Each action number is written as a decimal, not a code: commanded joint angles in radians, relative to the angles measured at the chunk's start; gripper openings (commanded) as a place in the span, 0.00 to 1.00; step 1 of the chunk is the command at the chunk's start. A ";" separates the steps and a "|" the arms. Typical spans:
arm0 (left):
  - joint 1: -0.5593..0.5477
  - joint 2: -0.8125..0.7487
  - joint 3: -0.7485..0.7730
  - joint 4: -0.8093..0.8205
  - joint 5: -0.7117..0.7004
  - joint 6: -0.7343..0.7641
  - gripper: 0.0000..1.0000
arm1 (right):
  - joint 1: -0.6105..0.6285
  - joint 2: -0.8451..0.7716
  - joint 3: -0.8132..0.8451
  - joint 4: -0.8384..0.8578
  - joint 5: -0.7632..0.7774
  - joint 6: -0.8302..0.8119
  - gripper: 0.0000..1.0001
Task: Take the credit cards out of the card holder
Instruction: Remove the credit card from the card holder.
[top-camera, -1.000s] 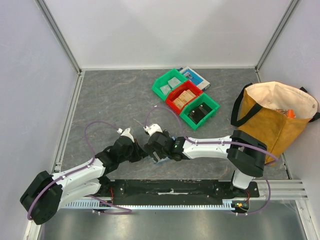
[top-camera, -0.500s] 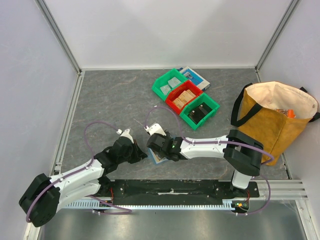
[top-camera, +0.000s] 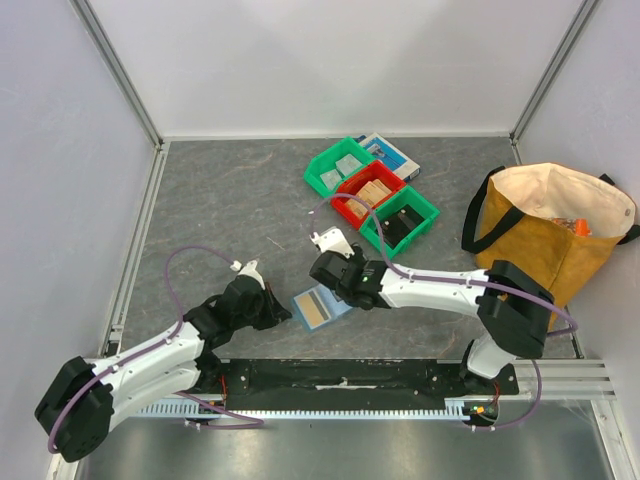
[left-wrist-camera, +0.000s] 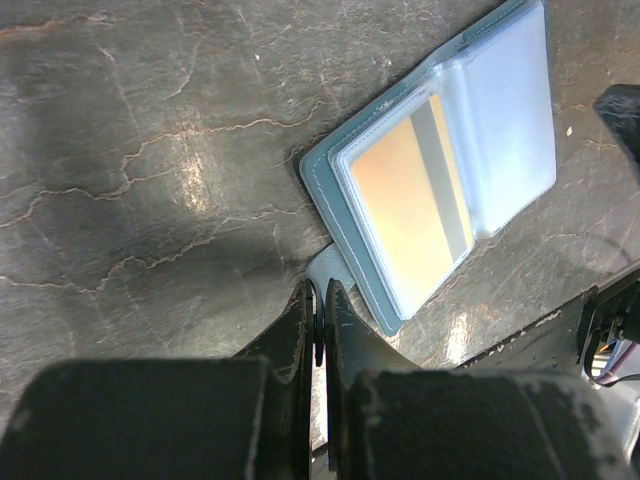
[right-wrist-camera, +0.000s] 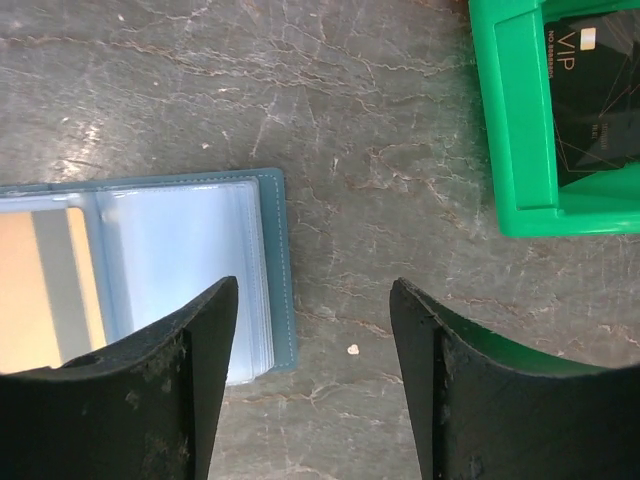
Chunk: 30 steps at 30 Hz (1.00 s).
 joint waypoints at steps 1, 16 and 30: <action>-0.003 -0.011 0.029 -0.017 -0.003 0.020 0.02 | 0.022 -0.093 0.009 0.001 -0.037 -0.010 0.71; -0.003 -0.016 0.029 -0.011 0.000 0.015 0.02 | 0.141 0.090 0.132 0.134 -0.216 -0.082 0.82; -0.003 -0.031 0.018 -0.011 0.003 0.015 0.02 | 0.151 0.186 0.141 0.154 -0.241 -0.064 0.86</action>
